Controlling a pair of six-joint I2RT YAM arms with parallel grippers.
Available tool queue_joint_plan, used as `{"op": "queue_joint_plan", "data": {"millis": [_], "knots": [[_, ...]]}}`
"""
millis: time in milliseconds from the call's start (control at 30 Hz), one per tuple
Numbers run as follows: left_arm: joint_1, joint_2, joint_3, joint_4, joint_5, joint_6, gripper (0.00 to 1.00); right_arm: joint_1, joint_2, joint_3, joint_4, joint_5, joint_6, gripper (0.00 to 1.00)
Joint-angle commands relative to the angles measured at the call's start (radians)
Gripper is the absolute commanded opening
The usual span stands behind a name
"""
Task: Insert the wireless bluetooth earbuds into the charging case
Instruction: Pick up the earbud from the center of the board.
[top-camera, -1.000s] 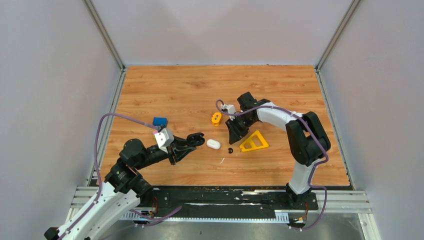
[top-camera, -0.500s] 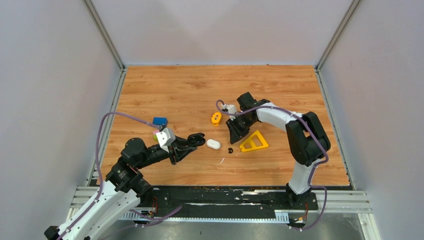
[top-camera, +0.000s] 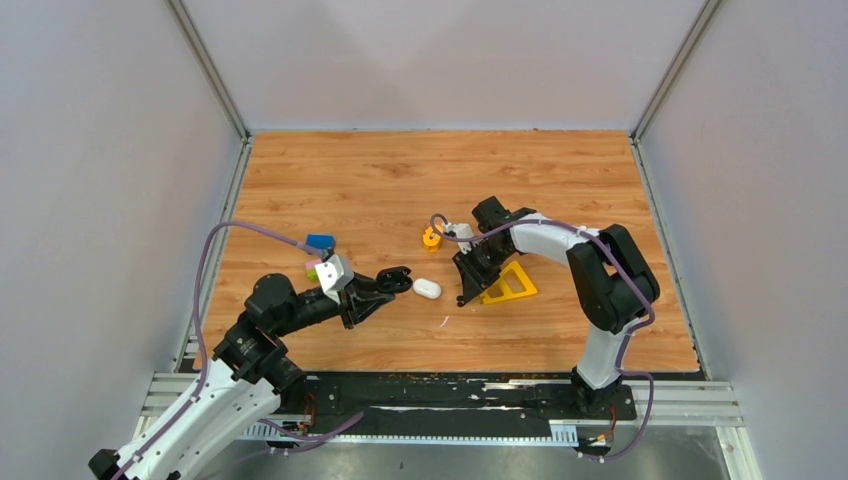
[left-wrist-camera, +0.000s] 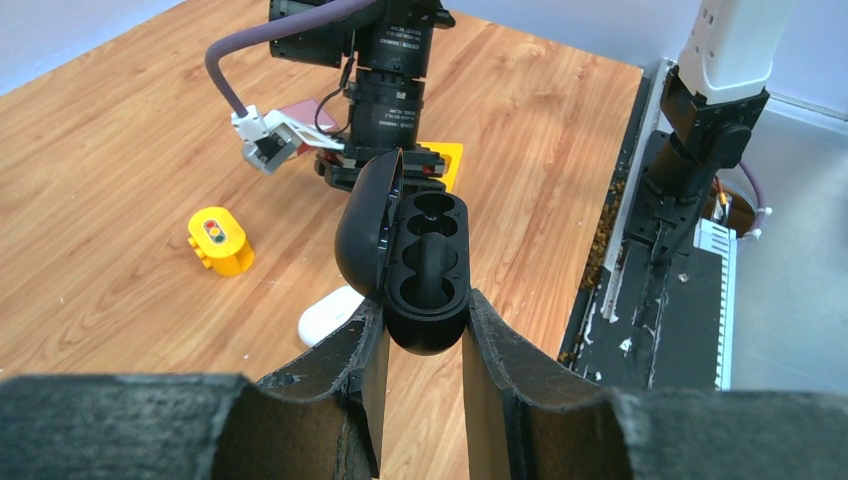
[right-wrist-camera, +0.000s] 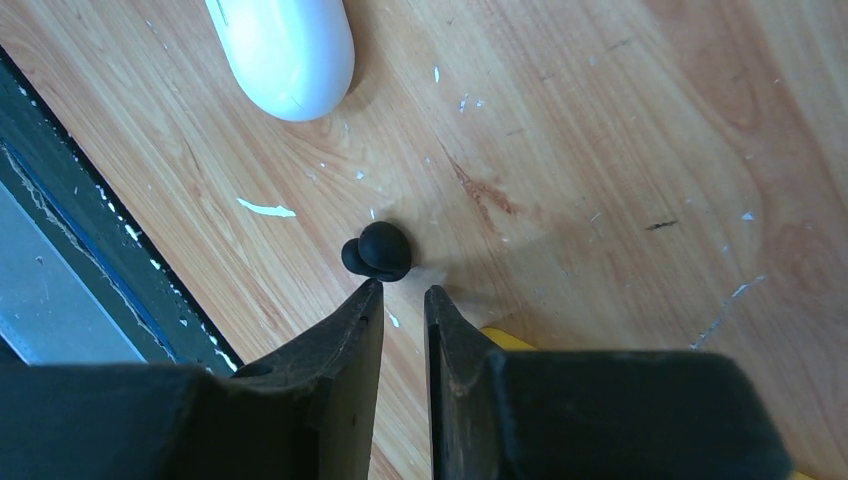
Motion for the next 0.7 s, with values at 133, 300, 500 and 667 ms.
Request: {"op": "queue_joint_plan", "data": {"millis": [133,300,500,667], "knots": [[0.004,0.007,0.003,0.02,0.008,0.01,0.0,0.005,-0.018,0.005,0.038,0.009,0.021,0.23],[0.004,0.008,0.003,0.018,0.007,0.01,0.0,0.008,0.011,0.026,0.031,0.005,0.026,0.23],[0.004,0.008,0.002,0.018,0.007,0.01,0.0,0.037,0.019,0.044,0.021,0.003,0.026,0.23],[0.004,0.009,0.002,0.018,0.008,0.01,0.0,0.062,0.02,0.048,0.018,0.016,0.023,0.23]]}}
